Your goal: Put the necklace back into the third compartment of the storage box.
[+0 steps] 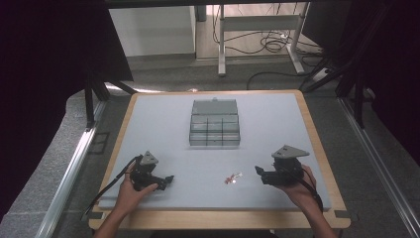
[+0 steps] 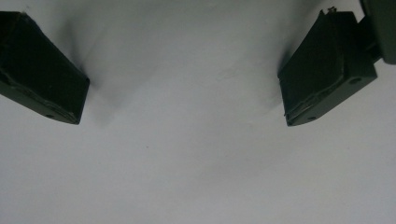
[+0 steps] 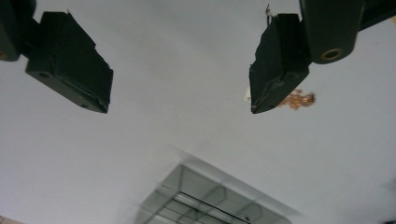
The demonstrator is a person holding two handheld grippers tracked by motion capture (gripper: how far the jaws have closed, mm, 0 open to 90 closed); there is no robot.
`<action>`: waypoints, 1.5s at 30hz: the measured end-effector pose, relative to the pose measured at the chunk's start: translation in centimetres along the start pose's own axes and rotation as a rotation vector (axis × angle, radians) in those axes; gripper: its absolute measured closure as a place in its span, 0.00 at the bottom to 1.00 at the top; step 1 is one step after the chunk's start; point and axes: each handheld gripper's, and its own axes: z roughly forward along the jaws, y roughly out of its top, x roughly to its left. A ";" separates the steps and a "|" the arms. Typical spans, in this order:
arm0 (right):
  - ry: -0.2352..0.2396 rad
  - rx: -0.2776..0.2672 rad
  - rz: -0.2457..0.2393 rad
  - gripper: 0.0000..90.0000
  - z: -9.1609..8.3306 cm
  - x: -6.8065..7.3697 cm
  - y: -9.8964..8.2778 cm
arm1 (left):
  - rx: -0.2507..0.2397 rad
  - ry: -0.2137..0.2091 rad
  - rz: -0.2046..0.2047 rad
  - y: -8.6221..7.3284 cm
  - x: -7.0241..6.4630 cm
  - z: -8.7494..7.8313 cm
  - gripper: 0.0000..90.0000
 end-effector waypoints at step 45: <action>0.239 0.175 -0.120 0.46 6.9 7.3 2.0 | -0.001 0.000 0.000 0.0 0.0 0.0 0.01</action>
